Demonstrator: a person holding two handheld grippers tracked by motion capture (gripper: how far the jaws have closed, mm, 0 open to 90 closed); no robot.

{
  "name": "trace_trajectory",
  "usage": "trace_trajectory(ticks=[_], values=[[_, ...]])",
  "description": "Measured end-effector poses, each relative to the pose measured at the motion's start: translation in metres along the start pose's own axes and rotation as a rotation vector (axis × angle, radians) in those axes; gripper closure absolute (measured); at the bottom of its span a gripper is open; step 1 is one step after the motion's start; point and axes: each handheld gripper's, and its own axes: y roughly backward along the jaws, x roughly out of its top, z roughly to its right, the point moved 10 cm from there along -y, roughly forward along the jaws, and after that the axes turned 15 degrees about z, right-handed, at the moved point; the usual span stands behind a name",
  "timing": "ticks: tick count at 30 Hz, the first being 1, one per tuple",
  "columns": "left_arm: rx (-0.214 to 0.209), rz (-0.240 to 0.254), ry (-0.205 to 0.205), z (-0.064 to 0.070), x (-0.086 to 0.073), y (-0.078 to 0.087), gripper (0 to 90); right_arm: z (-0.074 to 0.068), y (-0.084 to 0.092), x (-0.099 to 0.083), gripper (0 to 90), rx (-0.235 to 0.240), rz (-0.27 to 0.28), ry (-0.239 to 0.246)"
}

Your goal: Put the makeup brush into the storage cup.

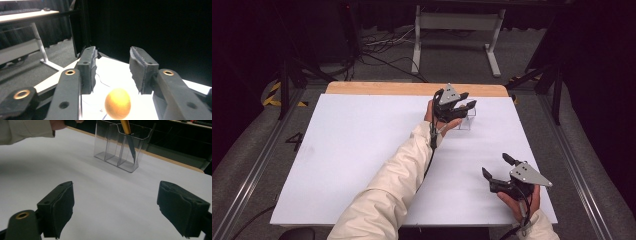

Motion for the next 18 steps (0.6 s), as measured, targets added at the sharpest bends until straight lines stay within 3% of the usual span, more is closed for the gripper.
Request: trace_trajectory(ticks=[3,5,9,13,18], values=[[0.003,0.01,-0.022,-0.001,0.007,0.011,50.3,-0.001,0.0,0.0,15.0,0.003,0.0,-0.002],[0.04,0.014,-0.042,-0.004,0.012,0.018,37.9,-0.001,0.0,0.0,15.0,0.004,0.002,-0.002],[0.057,0.015,-0.069,-0.006,0.018,0.031,30.4,-0.001,-0.001,0.0,15.0,0.003,0.002,-0.003],[0.083,0.005,-0.122,-0.008,0.023,0.042,23.6,-0.003,-0.001,0.002,15.0,0.006,0.01,0.003],[0.086,-0.003,-0.135,-0.009,0.025,0.054,15.1,-0.001,-0.001,0.001,15.0,0.003,0.008,0.006]])
